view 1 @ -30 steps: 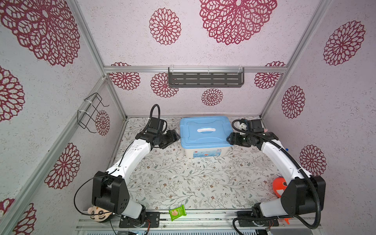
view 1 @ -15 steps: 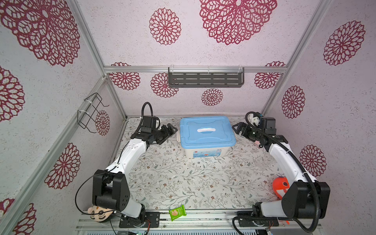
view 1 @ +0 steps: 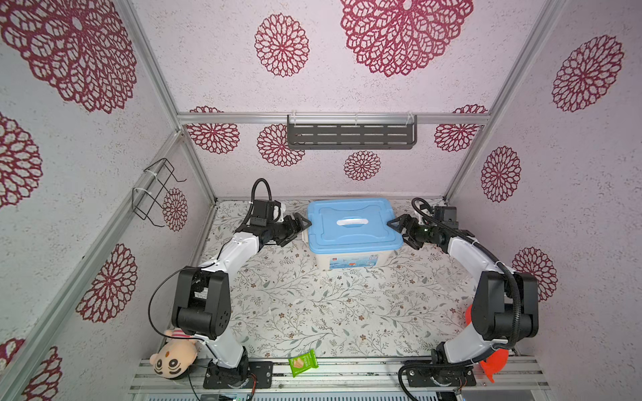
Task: Organize the chemistry lab equipment
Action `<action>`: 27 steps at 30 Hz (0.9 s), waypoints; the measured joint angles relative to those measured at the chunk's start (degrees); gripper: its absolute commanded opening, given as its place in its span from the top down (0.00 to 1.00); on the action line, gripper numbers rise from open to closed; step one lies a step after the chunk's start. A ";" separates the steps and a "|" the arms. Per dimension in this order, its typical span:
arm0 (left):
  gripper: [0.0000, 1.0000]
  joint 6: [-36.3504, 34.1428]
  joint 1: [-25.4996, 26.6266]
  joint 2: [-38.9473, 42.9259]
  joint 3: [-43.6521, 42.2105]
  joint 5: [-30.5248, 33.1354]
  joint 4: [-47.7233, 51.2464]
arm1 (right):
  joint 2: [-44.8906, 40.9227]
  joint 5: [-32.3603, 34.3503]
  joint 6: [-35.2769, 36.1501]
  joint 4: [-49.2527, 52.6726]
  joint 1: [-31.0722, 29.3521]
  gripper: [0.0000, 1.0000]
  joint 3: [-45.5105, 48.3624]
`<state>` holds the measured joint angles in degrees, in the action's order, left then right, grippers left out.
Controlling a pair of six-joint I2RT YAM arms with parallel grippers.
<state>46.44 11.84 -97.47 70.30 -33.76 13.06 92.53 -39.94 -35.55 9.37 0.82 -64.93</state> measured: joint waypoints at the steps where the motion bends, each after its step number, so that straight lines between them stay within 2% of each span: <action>1: 0.12 0.52 0.20 -0.07 -0.52 -0.48 -1.46 | 0.04 -0.90 -0.39 -0.74 0.00 0.09 0.35; 10: 0.22 -1.05 1.57 -2.10 0.26 0.09 -0.98 | 0.11 -2.14 -1.53 -3.04 -0.17 0.22 1.57; 27: 0.23 -4.37 2.97 -0.55 1.70 6.14 6.56 | -4.94 9.49 3.37 -1.33 -3.48 0.40 1.77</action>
<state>42.06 14.81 -98.02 72.01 -27.62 19.62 87.59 -30.46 -32.18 8.03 -2.66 -63.16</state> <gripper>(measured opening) 0.765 0.619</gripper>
